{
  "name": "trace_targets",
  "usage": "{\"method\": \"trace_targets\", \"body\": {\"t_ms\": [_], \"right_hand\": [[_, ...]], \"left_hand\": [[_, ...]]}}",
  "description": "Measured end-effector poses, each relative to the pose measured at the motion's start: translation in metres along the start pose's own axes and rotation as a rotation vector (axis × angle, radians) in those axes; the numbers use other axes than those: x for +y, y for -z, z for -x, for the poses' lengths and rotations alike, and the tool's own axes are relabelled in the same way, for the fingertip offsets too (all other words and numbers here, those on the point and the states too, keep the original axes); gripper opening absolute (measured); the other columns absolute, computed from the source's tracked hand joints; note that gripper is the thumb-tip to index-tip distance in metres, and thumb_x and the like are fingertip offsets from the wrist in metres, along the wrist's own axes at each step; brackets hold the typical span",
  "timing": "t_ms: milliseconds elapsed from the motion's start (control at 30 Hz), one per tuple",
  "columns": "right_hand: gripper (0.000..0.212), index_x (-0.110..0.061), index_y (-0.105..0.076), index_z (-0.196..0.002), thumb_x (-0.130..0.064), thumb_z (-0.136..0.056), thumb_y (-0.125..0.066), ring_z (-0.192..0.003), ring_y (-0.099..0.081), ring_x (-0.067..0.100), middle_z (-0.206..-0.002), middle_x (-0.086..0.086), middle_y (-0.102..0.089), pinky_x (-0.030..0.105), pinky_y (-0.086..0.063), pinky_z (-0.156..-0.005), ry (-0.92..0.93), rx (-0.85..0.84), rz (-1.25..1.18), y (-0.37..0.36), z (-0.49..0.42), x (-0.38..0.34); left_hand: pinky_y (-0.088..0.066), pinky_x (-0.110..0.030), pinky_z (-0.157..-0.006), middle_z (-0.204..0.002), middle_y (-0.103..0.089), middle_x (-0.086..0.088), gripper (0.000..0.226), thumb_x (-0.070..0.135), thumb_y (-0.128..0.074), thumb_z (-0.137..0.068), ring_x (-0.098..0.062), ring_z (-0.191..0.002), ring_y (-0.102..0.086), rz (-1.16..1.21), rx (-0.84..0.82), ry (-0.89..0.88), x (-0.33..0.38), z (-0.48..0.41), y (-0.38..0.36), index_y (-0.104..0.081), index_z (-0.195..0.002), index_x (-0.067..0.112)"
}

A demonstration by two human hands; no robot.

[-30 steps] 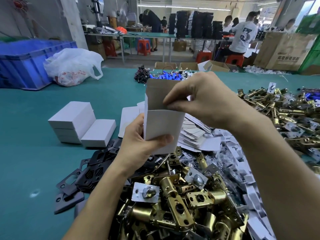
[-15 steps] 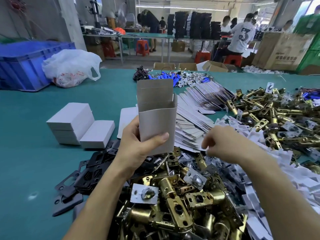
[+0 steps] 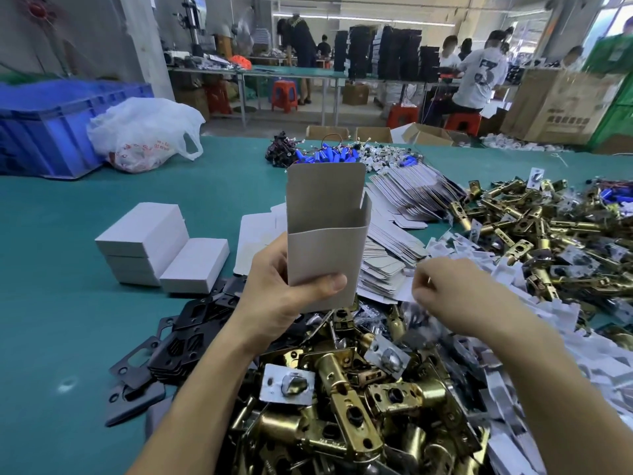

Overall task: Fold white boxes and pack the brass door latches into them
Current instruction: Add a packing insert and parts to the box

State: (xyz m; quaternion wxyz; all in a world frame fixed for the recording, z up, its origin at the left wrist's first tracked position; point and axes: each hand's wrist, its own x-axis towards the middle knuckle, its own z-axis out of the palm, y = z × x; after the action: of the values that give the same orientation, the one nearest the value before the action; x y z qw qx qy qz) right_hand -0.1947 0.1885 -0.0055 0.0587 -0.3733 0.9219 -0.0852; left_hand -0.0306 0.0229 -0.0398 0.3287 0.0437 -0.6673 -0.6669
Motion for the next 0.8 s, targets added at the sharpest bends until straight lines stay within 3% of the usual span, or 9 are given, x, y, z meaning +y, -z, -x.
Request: {"method": "trace_targets", "body": {"t_ms": [133,233,367,500,633,800], "right_hand": [[0.019,-0.027,-0.049,-0.086,-0.024,-0.103,-0.041,-0.068,-0.065,0.024,-0.082,0.005,-0.063,0.050,-0.058,-0.064,0.057,0.182,-0.192,0.033,0.011,-0.004],[0.016,-0.024,-0.050,-0.091,-0.019,-0.104,-0.043,-0.055,-0.067,0.011,-0.076,0.002,-0.067,0.035,-0.055,-0.048,0.198,0.440,-0.474,0.056,0.024,-0.017],[0.013,-0.018,-0.050,-0.103,-0.005,-0.099,-0.051,-0.067,-0.070,0.014,-0.081,0.003,-0.070,0.022,-0.054,-0.056,0.494,0.620,-0.839,0.076,0.039,-0.041],[0.023,-0.015,-0.057,-0.113,0.000,-0.096,-0.056,-0.068,-0.070,0.013,-0.083,0.000,-0.068,0.025,-0.058,-0.059,0.635,0.544,-0.865,0.082,0.034,-0.063],[0.020,-0.013,-0.068,-0.100,0.002,-0.088,-0.065,-0.071,-0.071,0.014,-0.082,0.000,-0.070,0.035,-0.060,-0.065,0.612,0.463,-0.730,0.075,0.019,-0.083],[0.008,-0.013,-0.069,-0.083,-0.008,-0.083,-0.076,-0.069,-0.067,0.008,-0.074,-0.003,-0.071,0.023,-0.054,-0.067,0.549,0.434,-0.661,0.058,0.007,-0.091]], "left_hand": [[-0.060,-0.026,-0.072,-0.095,-0.077,-0.003,0.035,0.017,-0.086,-0.068,-0.015,-0.087,-0.073,0.003,-0.004,0.002,0.000,0.000,0.000,-0.075,-0.101,0.022],[-0.059,-0.026,-0.072,-0.094,-0.077,-0.001,0.036,0.005,-0.084,-0.071,-0.014,-0.086,-0.073,-0.016,-0.015,0.005,0.000,0.000,-0.001,-0.073,-0.103,0.019],[-0.060,-0.027,-0.071,-0.097,-0.077,-0.001,0.035,0.016,-0.087,-0.068,-0.014,-0.088,-0.074,0.008,-0.012,0.060,0.002,0.001,-0.003,-0.077,-0.098,0.030],[-0.061,-0.027,-0.071,-0.100,-0.077,-0.001,0.037,0.022,-0.088,-0.066,-0.015,-0.089,-0.074,-0.002,-0.016,0.083,0.003,0.001,-0.004,-0.077,-0.099,0.034],[-0.061,-0.028,-0.070,-0.102,-0.076,-0.003,0.039,0.021,-0.088,-0.066,-0.018,-0.090,-0.074,-0.016,-0.006,0.090,0.003,0.002,-0.004,-0.076,-0.101,0.033],[-0.059,-0.024,-0.067,-0.097,-0.077,-0.002,0.040,0.010,-0.082,-0.072,-0.014,-0.085,-0.073,-0.042,0.003,0.081,0.001,0.001,-0.004,-0.072,-0.108,0.023]]}}
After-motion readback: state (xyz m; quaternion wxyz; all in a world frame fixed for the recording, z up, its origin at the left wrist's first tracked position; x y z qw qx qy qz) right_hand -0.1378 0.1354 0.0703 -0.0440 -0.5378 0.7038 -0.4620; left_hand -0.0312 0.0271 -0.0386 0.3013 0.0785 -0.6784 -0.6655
